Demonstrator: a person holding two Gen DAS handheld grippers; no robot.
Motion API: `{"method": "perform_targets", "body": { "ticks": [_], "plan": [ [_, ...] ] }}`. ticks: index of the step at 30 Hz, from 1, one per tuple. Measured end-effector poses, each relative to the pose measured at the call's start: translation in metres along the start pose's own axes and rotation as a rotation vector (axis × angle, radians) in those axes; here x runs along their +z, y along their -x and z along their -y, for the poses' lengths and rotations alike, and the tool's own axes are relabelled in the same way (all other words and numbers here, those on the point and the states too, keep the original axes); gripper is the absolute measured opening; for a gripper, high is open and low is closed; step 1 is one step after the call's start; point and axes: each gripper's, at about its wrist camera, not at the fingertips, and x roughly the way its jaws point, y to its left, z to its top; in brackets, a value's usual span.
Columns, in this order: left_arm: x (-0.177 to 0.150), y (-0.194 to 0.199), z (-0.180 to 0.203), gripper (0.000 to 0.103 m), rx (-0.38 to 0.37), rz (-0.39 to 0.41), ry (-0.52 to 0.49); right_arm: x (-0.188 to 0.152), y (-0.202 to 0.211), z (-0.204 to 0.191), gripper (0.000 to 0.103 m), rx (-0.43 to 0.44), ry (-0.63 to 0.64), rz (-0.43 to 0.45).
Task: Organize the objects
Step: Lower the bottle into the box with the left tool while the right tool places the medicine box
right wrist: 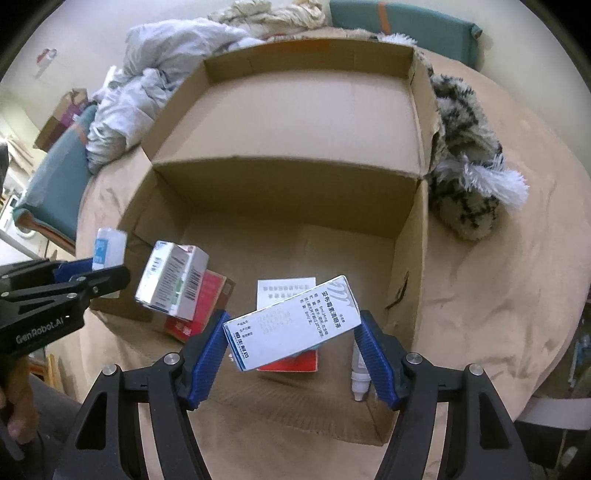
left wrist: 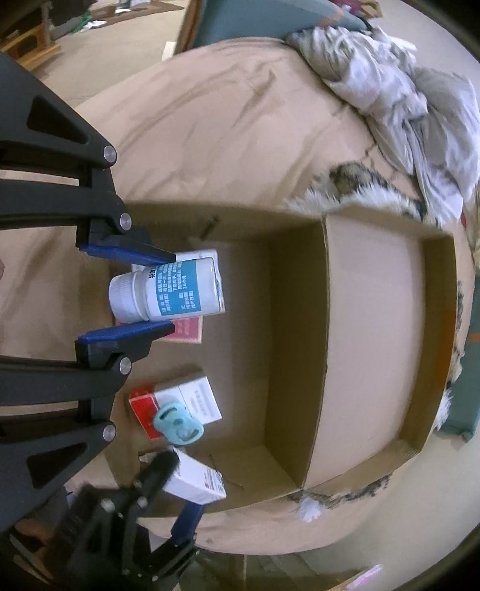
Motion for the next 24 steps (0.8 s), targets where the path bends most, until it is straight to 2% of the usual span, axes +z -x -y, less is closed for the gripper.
{"method": "perform_targets", "body": {
  "ticks": [6, 15, 24],
  "plan": [
    [0.009, -0.022, 0.027, 0.027, -0.021, -0.038, -0.035, -0.004, -0.012, -0.005, 0.073, -0.116, 0.068, -0.037],
    [0.006, -0.054, 0.049, 0.027, 0.001, -0.089, -0.075, -0.009, -0.017, 0.001, 0.073, -0.113, 0.086, -0.062],
    [0.005, -0.061, 0.052, 0.027, 0.02, -0.101, -0.065, -0.013, -0.017, 0.004, 0.073, -0.105, 0.097, -0.079]
  ]
}}
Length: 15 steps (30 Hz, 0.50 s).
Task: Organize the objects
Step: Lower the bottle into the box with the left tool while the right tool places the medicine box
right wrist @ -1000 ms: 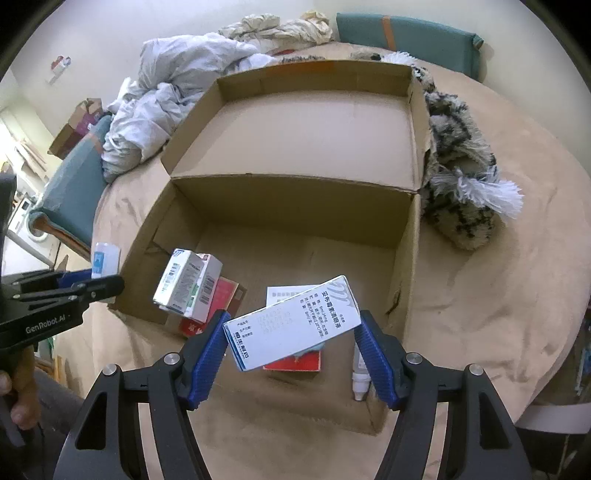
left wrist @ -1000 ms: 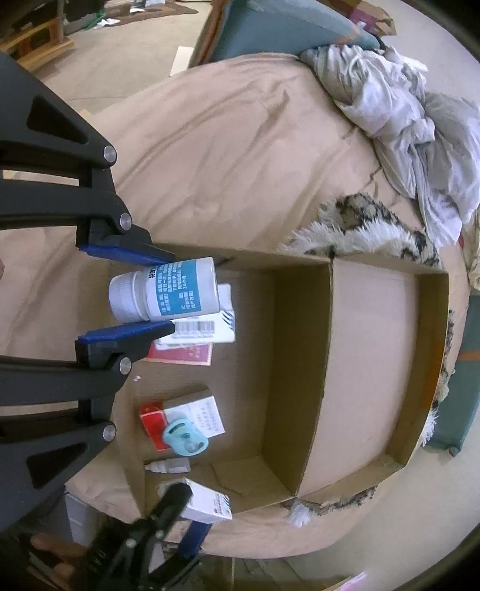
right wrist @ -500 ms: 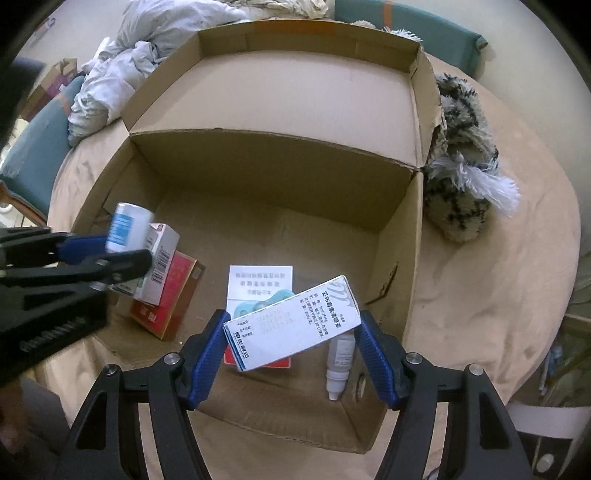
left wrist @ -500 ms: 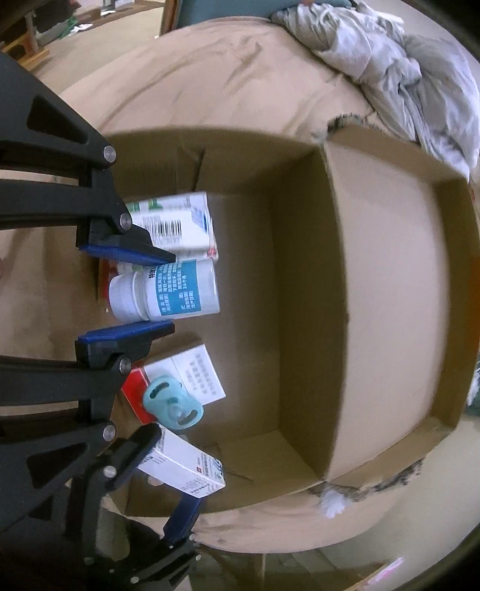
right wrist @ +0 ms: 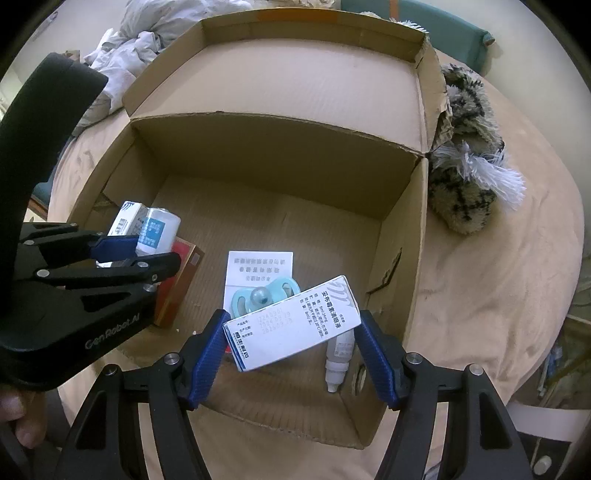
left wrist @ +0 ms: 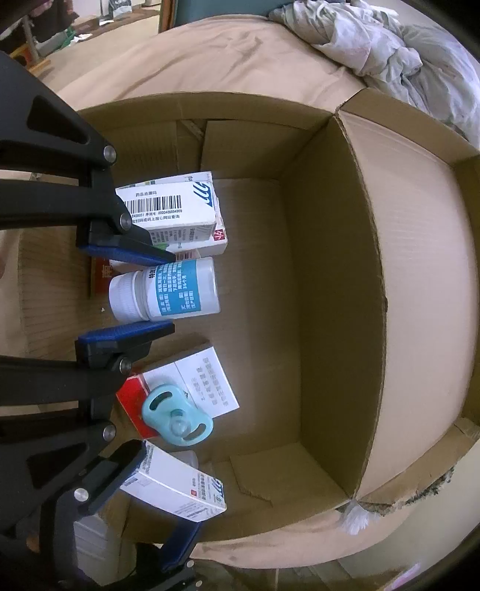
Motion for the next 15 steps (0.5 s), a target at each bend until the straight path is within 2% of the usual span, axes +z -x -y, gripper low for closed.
{"method": "perform_targets", "body": {
  "ticks": [15],
  "plan": [
    [0.005, 0.006, 0.015, 0.027, 0.04, 0.007, 0.037, -0.016, 0.016, 0.006, 0.073, 0.025, 0.038, 0.008]
  ]
}}
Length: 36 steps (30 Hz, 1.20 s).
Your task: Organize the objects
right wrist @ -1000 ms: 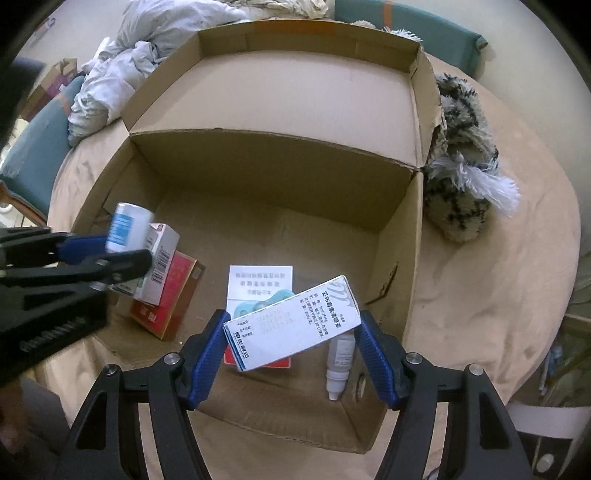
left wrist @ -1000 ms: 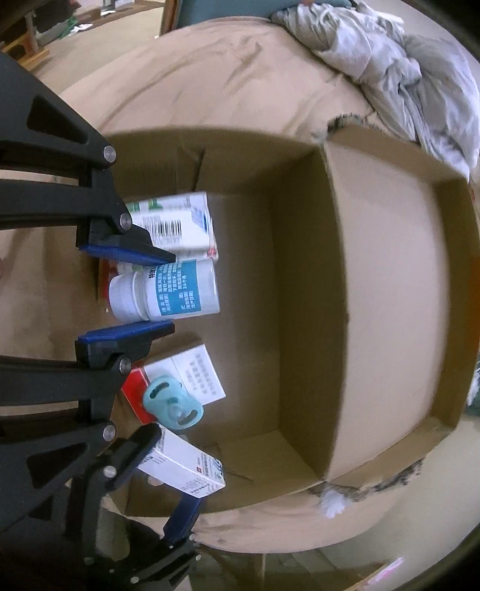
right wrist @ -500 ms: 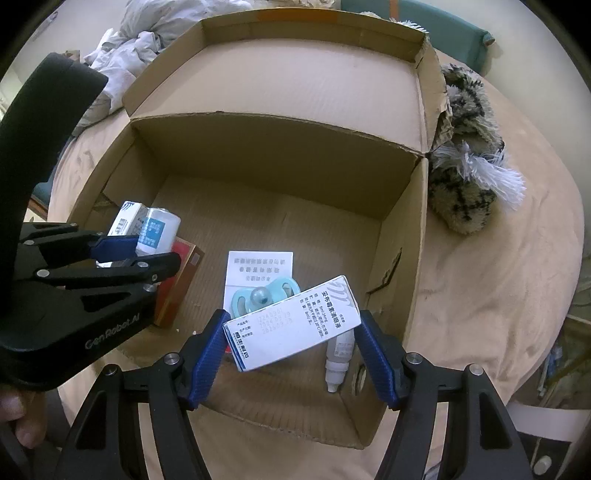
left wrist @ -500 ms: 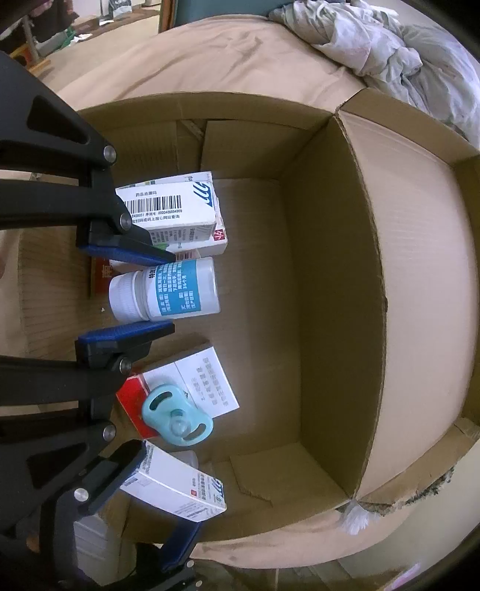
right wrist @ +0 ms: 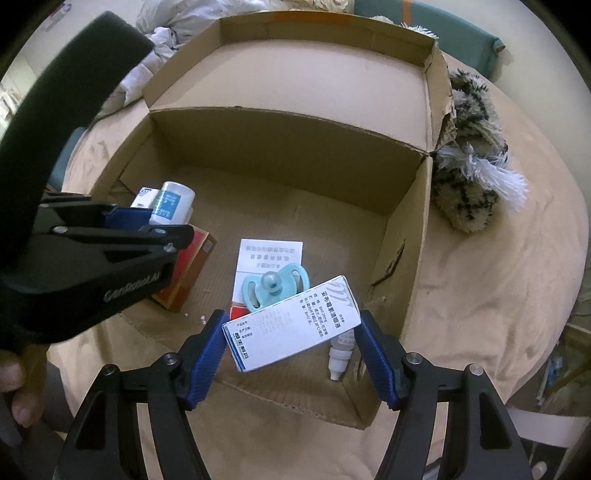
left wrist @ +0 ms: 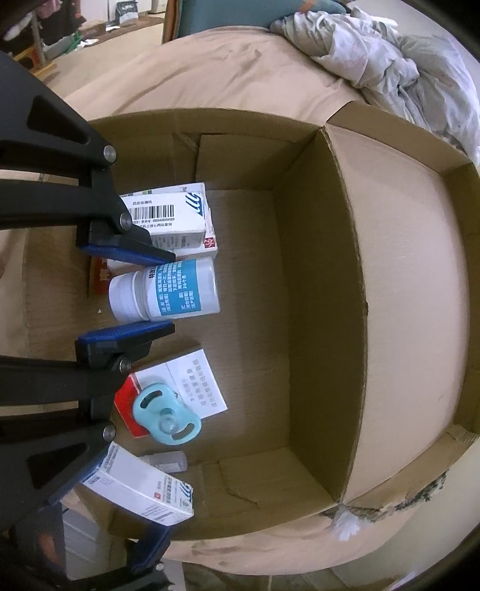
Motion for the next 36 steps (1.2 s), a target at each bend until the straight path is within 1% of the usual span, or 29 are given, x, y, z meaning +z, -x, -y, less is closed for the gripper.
{"method": "perform_targets", "body": {
  "ticks": [1, 2, 3, 4, 5, 6, 7, 11, 15, 18, 19, 20, 21, 23, 30, 31, 32, 34, 36],
  "plan": [
    [0.0, 0.0, 0.001, 0.027, -0.002, -0.007, 0.003, -0.001, 0.001, 0.001, 0.074, -0.003, 0.001, 0.002],
    [-0.001, -0.001, 0.001, 0.029, -0.003, -0.013, 0.009, -0.002, 0.003, 0.002, 0.078, -0.003, 0.004, 0.003],
    [0.0, -0.002, 0.0, 0.039, -0.004, -0.017, 0.016, -0.003, 0.004, 0.003, 0.082, -0.005, 0.006, 0.005],
    [0.003, -0.002, 0.0, 0.048, -0.006, -0.021, 0.022, -0.003, 0.005, 0.001, 0.09, -0.006, 0.009, 0.011],
    [0.003, -0.001, 0.0, 0.068, -0.022, -0.021, 0.033, -0.004, 0.007, 0.0, 0.096, -0.001, 0.013, 0.016],
    [0.003, 0.001, 0.0, 0.078, -0.033, -0.02, 0.041, -0.005, 0.01, 0.0, 0.099, 0.011, 0.018, 0.021],
    [0.003, 0.003, 0.001, 0.078, -0.037, -0.017, 0.047, -0.006, 0.013, -0.001, 0.101, 0.015, 0.023, 0.027],
    [0.001, 0.017, -0.004, 0.085, -0.022, 0.012, 0.07, 0.002, 0.018, -0.001, 0.101, 0.024, 0.034, 0.045],
    [-0.004, 0.029, -0.01, 0.086, -0.015, 0.034, 0.091, 0.001, 0.022, 0.001, 0.102, 0.03, 0.029, 0.059],
    [-0.009, 0.037, -0.02, 0.086, -0.012, 0.048, 0.113, 0.002, 0.022, -0.005, 0.102, 0.035, 0.022, 0.075],
    [-0.012, 0.041, -0.024, 0.088, -0.013, 0.055, 0.123, 0.001, 0.025, -0.005, 0.102, 0.036, 0.019, 0.08],
    [-0.014, 0.044, -0.026, 0.092, -0.014, 0.059, 0.131, 0.0, 0.027, -0.006, 0.102, 0.037, 0.016, 0.086],
    [-0.017, 0.048, -0.029, 0.095, -0.015, 0.065, 0.141, 0.001, 0.027, -0.008, 0.102, 0.037, 0.014, 0.091],
    [-0.028, 0.056, -0.035, 0.097, -0.011, 0.074, 0.155, -0.001, 0.03, -0.007, 0.102, 0.033, 0.006, 0.101],
    [-0.06, 0.075, -0.053, 0.098, -0.022, 0.084, 0.2, -0.013, 0.042, -0.016, 0.103, 0.061, -0.016, 0.102],
    [-0.063, 0.078, -0.052, 0.098, -0.011, 0.097, 0.26, -0.014, 0.045, -0.018, 0.103, 0.058, -0.018, 0.104],
    [-0.07, 0.081, -0.054, 0.098, -0.001, 0.099, 0.264, -0.016, 0.049, -0.02, 0.103, 0.055, -0.023, 0.107],
    [-0.08, 0.085, -0.058, 0.098, -0.014, 0.112, 0.272, -0.019, 0.056, -0.023, 0.103, 0.053, -0.038, 0.114],
    [-0.089, 0.09, -0.062, 0.098, -0.011, 0.123, 0.279, -0.023, 0.064, -0.023, 0.103, 0.058, -0.063, 0.122]
  ]
}}
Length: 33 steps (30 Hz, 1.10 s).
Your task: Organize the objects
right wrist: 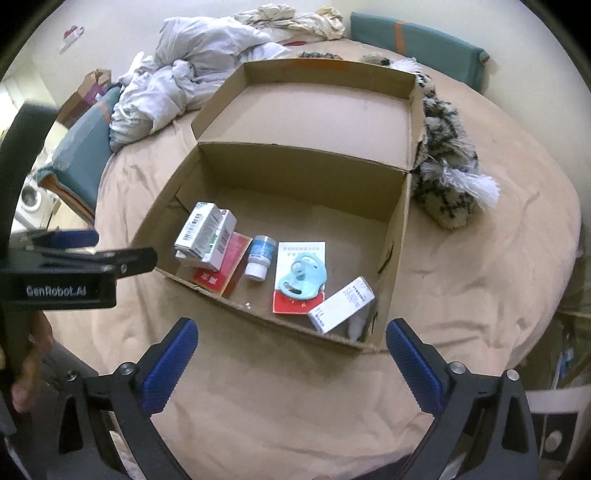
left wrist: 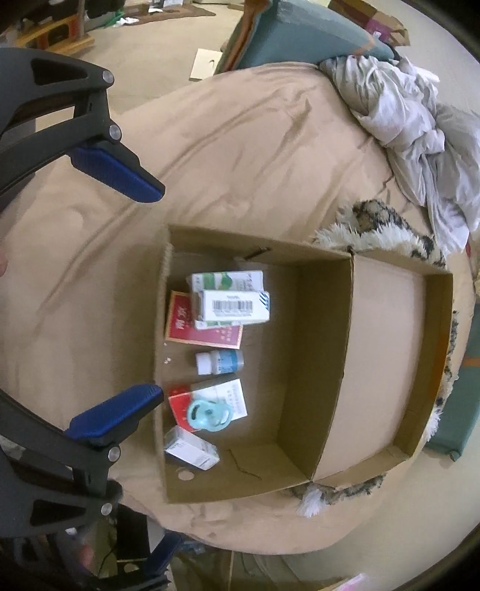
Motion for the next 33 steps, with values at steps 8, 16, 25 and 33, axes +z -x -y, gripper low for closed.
{"method": "perform_targets", "body": {
  "ticks": [8, 16, 25, 33],
  "plan": [
    [-0.037, 0.016, -0.016, 0.098, 0.018, 0.037, 0.011, -0.018, 0.027, 0.007, 0.103, 0.002, -0.102, 0.047],
    [-0.067, 0.008, -0.016, 0.098, 0.002, 0.066, 0.029, -0.04, 0.024, 0.006, 0.103, -0.034, -0.125, 0.102],
    [-0.074, -0.008, -0.017, 0.098, 0.017, 0.124, 0.058, -0.046, 0.009, 0.01, 0.103, -0.044, -0.156, 0.156],
    [-0.071, -0.013, -0.019, 0.098, 0.0, 0.125, 0.091, -0.044, 0.004, 0.015, 0.103, -0.059, -0.173, 0.165]
  ]
}}
